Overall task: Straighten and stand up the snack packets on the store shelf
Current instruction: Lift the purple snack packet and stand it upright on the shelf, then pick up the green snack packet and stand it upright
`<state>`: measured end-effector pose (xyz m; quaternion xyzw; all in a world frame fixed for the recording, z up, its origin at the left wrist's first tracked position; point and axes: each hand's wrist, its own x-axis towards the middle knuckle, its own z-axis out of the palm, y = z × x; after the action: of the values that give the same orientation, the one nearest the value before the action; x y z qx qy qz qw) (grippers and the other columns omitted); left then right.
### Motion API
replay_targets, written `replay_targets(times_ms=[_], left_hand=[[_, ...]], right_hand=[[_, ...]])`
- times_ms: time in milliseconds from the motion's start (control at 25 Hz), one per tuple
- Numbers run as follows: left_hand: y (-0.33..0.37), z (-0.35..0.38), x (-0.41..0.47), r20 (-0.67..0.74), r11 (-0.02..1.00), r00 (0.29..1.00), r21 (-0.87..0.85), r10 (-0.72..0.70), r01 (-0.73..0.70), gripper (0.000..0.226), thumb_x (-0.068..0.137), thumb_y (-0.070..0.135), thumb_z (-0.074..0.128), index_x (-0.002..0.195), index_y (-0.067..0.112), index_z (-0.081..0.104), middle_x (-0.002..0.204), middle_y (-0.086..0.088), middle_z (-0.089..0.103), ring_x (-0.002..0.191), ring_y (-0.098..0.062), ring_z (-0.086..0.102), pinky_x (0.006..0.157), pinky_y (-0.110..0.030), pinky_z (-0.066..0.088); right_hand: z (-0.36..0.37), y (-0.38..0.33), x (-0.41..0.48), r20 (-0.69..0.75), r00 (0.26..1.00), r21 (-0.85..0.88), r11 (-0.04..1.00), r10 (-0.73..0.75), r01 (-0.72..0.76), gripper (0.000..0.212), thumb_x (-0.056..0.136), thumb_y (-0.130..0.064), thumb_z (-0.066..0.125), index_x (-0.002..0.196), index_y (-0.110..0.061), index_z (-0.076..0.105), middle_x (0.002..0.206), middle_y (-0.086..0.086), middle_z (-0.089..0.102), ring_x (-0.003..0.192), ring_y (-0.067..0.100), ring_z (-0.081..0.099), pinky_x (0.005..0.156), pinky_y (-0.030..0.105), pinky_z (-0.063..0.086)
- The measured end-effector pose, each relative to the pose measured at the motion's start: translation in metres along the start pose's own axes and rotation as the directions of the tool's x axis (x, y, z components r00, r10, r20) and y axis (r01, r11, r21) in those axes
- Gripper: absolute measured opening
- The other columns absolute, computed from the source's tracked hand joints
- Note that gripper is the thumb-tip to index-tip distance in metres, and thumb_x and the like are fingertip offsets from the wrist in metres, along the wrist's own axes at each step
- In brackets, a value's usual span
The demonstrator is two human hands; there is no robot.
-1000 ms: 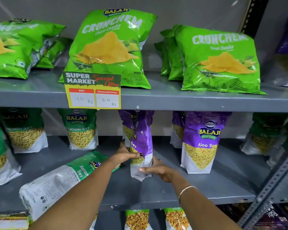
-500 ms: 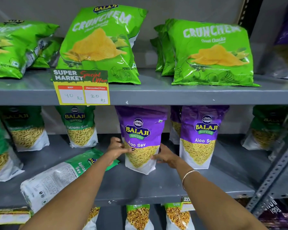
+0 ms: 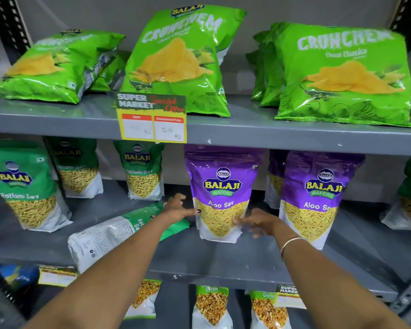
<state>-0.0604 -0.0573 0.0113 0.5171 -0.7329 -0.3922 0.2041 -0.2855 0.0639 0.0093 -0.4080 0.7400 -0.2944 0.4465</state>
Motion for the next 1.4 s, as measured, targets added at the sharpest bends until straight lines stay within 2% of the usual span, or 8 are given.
replay_targets(times_ms=[200,320,480,640,840,1040,1240,1400], left_hand=[[-0.071,-0.106,0.012,0.003,0.923,0.998,0.381,-0.065,0.059,0.045,0.084,0.036,0.063,0.116,0.004,0.058,0.122,-0.018,0.059,0.112,-0.031,0.057,0.095,-0.034,0.043],[-0.133,-0.169,0.013,0.182,0.964,0.957,0.185,-0.226,0.192,0.026,0.085,0.033,0.063,0.07,0.013,0.059,0.063,-0.011,0.061,0.058,-0.022,0.056,0.063,-0.027,0.046],[-0.181,-0.188,0.011,0.511,0.859,0.82,-0.27,-0.256,0.436,0.021,0.089,0.021,0.06,0.094,0.003,0.068,0.098,-0.012,0.072,0.091,-0.027,0.063,0.093,-0.038,0.048],[-0.182,-0.195,0.011,0.665,0.877,0.721,-0.211,-0.195,0.432,0.017,0.087,0.02,0.062,0.09,0.004,0.066,0.08,-0.006,0.076,0.074,-0.018,0.07,0.07,-0.031,0.058],[-0.169,-0.217,0.001,0.605,0.949,0.783,-0.143,-0.142,0.283,0.022,0.081,0.011,0.069,0.078,0.014,0.047,0.083,-0.002,0.058,0.076,-0.014,0.056,0.063,-0.028,0.051],[-0.158,-0.229,0.007,0.489,0.957,0.873,-0.25,-0.007,0.147,0.027,0.076,0.003,0.072,0.097,0.011,0.056,0.097,-0.002,0.064,0.09,-0.015,0.06,0.069,-0.027,0.053],[-0.161,-0.195,0.025,0.108,0.964,0.993,-0.265,0.05,-0.02,0.069,0.061,-0.003,0.082,0.123,-0.006,0.054,0.124,-0.021,0.063,0.115,-0.034,0.059,0.098,-0.045,0.049],[-0.16,-0.183,0.034,0.026,0.961,0.999,-0.276,0.038,-0.029,0.068,0.061,0.0,0.083,0.122,-0.004,0.053,0.125,-0.02,0.062,0.114,-0.031,0.06,0.092,-0.036,0.049]], right_hand=[[0.04,-0.011,0.003,0.272,0.872,-0.074,0.912,0.407,-0.403,0.031,0.087,-0.035,0.06,0.077,-0.006,0.063,0.056,0.005,0.07,0.054,0.018,0.068,0.064,0.034,0.057],[0.119,-0.047,0.008,0.175,0.924,0.217,0.902,0.34,-0.373,0.032,0.092,-0.033,0.053,0.074,-0.006,0.056,0.054,0.008,0.065,0.046,0.019,0.065,0.061,0.034,0.051],[0.21,-0.091,0.019,-0.024,0.95,0.722,0.663,0.313,-0.2,0.028,0.095,-0.029,0.047,0.074,-0.011,0.048,0.035,0.005,0.06,0.027,0.019,0.057,0.04,0.024,0.048],[0.234,-0.112,0.009,-0.152,0.943,0.867,0.498,0.296,-0.017,0.018,0.098,-0.011,0.04,0.082,-0.008,0.049,0.029,0.006,0.058,0.022,0.018,0.055,0.019,0.026,0.039],[0.222,-0.154,-0.007,-0.318,0.934,0.83,0.524,0.164,0.19,0.026,0.096,0.001,0.044,0.072,-0.008,0.051,0.043,0.0,0.066,0.027,0.009,0.058,0.041,0.026,0.055],[0.206,-0.22,-0.006,-0.49,0.871,0.669,0.659,0.044,0.343,0.019,0.089,0.0,0.058,0.103,-0.011,0.053,0.062,0.001,0.063,0.053,0.016,0.058,0.053,0.034,0.053],[0.206,-0.243,0.007,-0.564,0.811,0.457,0.76,-0.154,0.462,0.017,0.086,0.007,0.058,0.098,-0.005,0.059,0.07,0.0,0.06,0.034,-0.005,0.057,0.047,0.024,0.052],[0.203,-0.241,0.019,-0.589,0.79,0.419,0.772,-0.17,0.479,0.033,0.087,0.003,0.059,0.119,0.011,0.055,0.097,0.012,0.059,0.054,0.008,0.061,0.042,0.018,0.051]])
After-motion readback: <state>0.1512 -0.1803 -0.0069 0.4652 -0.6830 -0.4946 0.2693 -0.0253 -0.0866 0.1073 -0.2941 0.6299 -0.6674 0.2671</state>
